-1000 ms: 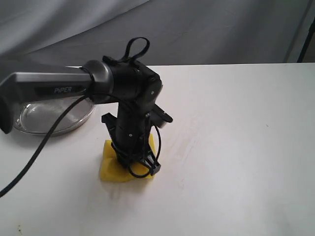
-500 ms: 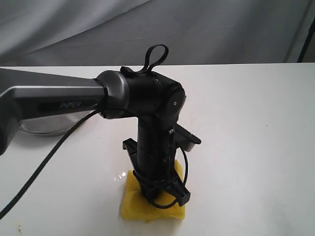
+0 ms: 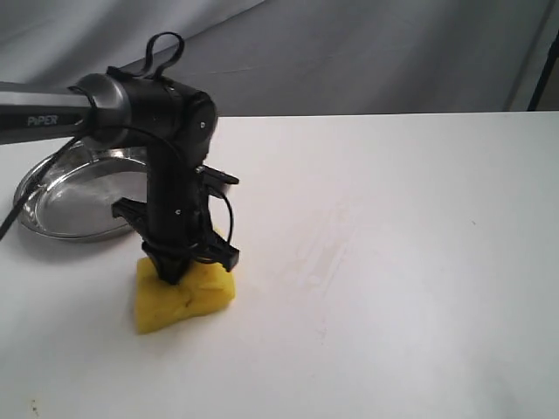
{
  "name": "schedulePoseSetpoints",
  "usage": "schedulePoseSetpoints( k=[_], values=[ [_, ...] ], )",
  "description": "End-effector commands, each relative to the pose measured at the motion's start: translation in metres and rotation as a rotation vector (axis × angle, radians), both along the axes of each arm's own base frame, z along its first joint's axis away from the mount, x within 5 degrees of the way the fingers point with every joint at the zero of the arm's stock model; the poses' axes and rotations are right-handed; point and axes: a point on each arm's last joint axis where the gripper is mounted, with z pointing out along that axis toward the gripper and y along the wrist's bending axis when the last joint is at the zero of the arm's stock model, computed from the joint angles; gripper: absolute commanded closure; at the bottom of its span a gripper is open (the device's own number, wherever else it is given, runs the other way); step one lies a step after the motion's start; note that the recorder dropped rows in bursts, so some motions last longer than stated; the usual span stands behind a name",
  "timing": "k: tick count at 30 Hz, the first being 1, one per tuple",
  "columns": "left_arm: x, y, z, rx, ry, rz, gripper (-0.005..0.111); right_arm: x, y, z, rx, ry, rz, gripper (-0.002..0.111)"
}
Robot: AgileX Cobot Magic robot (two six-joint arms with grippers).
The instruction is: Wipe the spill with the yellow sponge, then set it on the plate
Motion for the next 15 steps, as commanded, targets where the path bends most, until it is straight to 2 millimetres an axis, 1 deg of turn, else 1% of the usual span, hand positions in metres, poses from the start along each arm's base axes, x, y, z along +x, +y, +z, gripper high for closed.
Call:
schedulePoseSetpoints(
  k=[1, 6, 9, 12, 15],
  values=[
    [0.018, 0.037, -0.008, 0.086, -0.047, 0.068, 0.107, 0.000, 0.000, 0.001, -0.010, -0.020, -0.006, 0.108],
    [0.024, 0.047, -0.007, 0.155, -0.097, 0.125, 0.107, 0.000, 0.000, 0.001, -0.010, -0.020, -0.006, 0.108],
    [0.020, 0.040, -0.008, 0.105, -0.066, 0.156, 0.107, 0.000, 0.000, 0.001, -0.010, -0.020, -0.006, 0.108],
    [0.009, 0.018, -0.009, 0.006, -0.004, 0.133, 0.107, 0.000, 0.000, 0.001, -0.010, -0.020, -0.006, 0.108],
    [-0.009, -0.016, -0.009, -0.054, 0.021, 0.063, 0.107, 0.000, 0.000, 0.001, -0.010, -0.020, -0.006, 0.108]
  ],
)
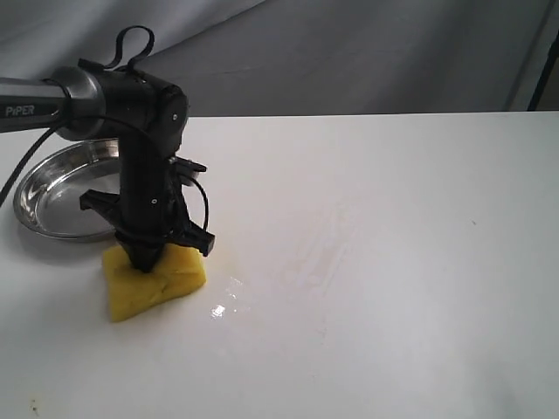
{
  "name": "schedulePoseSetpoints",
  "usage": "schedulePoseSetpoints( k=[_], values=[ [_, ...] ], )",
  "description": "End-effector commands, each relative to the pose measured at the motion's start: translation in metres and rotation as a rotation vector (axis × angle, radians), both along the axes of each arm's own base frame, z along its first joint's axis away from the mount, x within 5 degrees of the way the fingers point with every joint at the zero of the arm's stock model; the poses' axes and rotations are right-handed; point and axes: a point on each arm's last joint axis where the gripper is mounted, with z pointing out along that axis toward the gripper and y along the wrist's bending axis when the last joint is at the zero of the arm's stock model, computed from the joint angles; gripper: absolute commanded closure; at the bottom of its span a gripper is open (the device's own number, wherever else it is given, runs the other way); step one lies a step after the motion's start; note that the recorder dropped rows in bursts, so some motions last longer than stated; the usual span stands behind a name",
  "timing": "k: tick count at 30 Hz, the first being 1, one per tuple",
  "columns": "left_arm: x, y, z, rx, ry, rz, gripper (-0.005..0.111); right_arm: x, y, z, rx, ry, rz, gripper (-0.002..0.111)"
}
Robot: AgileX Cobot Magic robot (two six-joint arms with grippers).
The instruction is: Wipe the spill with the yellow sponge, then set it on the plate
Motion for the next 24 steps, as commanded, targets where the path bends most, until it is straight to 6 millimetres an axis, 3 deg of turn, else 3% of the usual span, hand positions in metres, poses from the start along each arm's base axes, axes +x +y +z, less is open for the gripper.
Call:
schedulePoseSetpoints(
  k=[1, 9, 15, 19, 24],
  values=[
    [-0.030, -0.055, -0.009, -0.116, 0.046, -0.092, 0.107, 0.000, 0.000, 0.001, -0.010, -0.020, -0.006, 0.108],
    [-0.111, -0.146, -0.009, -0.119, 0.044, -0.407, 0.107, 0.000, 0.000, 0.001, -0.010, -0.020, -0.006, 0.108],
    [-0.164, -0.181, -0.009, -0.117, 0.053, -0.565, 0.107, 0.000, 0.000, 0.001, -0.010, -0.020, -0.006, 0.108],
    [-0.171, -0.186, -0.010, -0.114, 0.048, -0.602, 0.107, 0.000, 0.000, 0.001, -0.010, -0.020, -0.006, 0.108],
    [-0.142, -0.169, -0.010, -0.084, 0.014, -0.567, 0.107, 0.000, 0.000, 0.001, -0.010, -0.020, -0.006, 0.108]
  ],
)
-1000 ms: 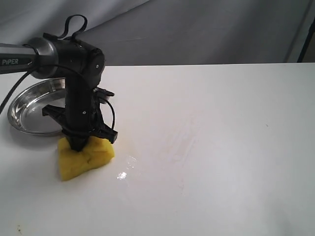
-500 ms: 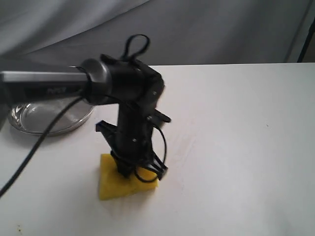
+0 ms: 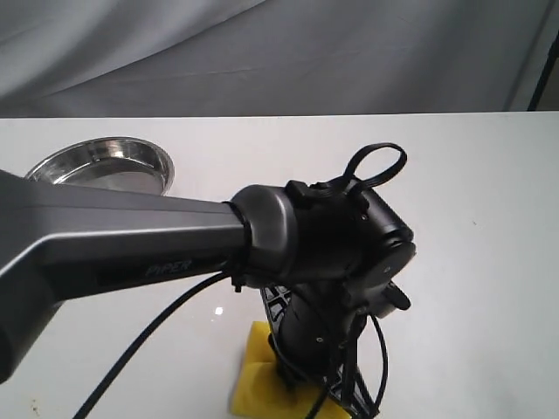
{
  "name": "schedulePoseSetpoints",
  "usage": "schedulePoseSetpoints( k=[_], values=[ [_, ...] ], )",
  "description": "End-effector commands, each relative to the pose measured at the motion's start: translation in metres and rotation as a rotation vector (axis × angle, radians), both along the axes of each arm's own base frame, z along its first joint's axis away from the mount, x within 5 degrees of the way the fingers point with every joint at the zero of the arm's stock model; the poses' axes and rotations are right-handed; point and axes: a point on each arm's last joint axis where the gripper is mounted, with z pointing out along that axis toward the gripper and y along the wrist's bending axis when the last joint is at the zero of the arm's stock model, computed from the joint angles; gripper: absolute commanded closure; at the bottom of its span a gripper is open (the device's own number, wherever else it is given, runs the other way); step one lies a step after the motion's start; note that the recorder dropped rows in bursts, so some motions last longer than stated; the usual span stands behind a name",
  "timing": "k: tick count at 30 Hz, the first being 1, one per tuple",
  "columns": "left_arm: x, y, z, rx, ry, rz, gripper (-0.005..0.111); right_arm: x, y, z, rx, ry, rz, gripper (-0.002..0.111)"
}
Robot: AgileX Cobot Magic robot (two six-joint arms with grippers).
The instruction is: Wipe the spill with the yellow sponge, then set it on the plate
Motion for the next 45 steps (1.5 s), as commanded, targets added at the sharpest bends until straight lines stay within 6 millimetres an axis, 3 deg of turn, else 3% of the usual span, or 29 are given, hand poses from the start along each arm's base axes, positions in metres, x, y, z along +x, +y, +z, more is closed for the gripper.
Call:
schedulePoseSetpoints(
  k=[1, 6, 13, 19, 24, 27, 30, 34, 38, 41, 45],
  values=[
    [0.024, 0.013, -0.008, -0.030, 0.015, 0.083, 0.107, 0.000, 0.000, 0.001, -0.010, -0.020, -0.006, 0.108],
    [0.069, 0.048, -0.008, -0.038, 0.009, 0.224, 0.107, 0.000, 0.000, 0.001, -0.010, -0.020, -0.006, 0.108],
    [0.127, 0.120, -0.008, 0.014, -0.002, 0.452, 0.107, 0.000, 0.000, 0.001, -0.010, -0.020, -0.006, 0.108],
    [0.156, 0.175, -0.007, 0.040, 0.001, 0.633, 0.107, 0.000, 0.000, 0.001, -0.010, -0.020, -0.006, 0.108],
    [0.167, 0.199, -0.007, 0.043, -0.003, 0.734, 0.107, 0.000, 0.000, 0.001, -0.010, -0.020, -0.006, 0.108],
    [0.162, 0.188, -0.008, 0.028, 0.015, 0.698, 0.107, 0.000, 0.000, 0.001, -0.010, -0.020, -0.006, 0.108],
    [0.148, 0.159, -0.008, 0.015, 0.033, 0.573, 0.107, 0.000, 0.000, 0.001, -0.010, -0.020, -0.006, 0.108],
    [0.099, 0.086, -0.007, -0.044, 0.103, 0.378, 0.107, 0.000, 0.000, 0.001, -0.010, -0.020, -0.006, 0.108],
    [0.045, 0.034, -0.007, -0.042, 0.117, 0.184, 0.107, 0.000, 0.000, 0.001, -0.010, -0.020, -0.006, 0.108],
    [0.021, 0.017, -0.007, -0.032, 0.112, 0.051, 0.107, 0.000, 0.000, 0.001, -0.010, -0.020, -0.006, 0.108],
    [0.025, 0.018, -0.008, -0.031, 0.085, 0.054, 0.107, 0.000, 0.000, 0.001, -0.010, -0.020, -0.006, 0.108]
  ],
)
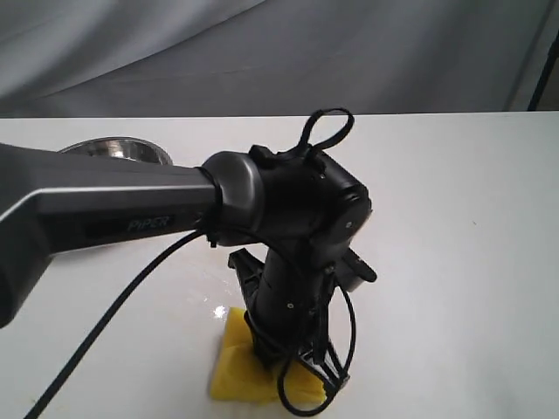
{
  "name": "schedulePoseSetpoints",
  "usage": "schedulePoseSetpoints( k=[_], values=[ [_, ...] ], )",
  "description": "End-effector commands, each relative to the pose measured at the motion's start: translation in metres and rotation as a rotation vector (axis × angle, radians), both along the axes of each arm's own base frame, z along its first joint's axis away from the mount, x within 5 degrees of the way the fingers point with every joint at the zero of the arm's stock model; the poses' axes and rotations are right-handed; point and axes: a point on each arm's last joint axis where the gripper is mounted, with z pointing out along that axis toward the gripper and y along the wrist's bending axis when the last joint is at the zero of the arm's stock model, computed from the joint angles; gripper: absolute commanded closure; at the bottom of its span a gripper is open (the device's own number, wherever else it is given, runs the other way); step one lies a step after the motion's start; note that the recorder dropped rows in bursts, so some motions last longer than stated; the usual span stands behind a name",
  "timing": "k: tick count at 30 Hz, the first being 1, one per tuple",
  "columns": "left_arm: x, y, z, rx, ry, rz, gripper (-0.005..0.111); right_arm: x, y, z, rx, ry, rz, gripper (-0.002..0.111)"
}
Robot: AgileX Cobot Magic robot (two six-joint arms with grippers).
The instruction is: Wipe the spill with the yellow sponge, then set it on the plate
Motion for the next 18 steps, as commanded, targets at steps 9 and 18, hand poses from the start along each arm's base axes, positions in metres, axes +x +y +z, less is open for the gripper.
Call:
schedulePoseSetpoints(
  k=[9, 18],
  values=[
    [0.075, 0.064, -0.009, -0.022, -0.043, 0.286, 0.107, 0.000, 0.000, 0.001, -0.010, -0.020, -0.006, 0.108],
    [0.132, 0.154, -0.009, -0.015, -0.044, 0.565, 0.107, 0.000, 0.000, 0.001, -0.010, -0.020, -0.006, 0.108]
  ],
)
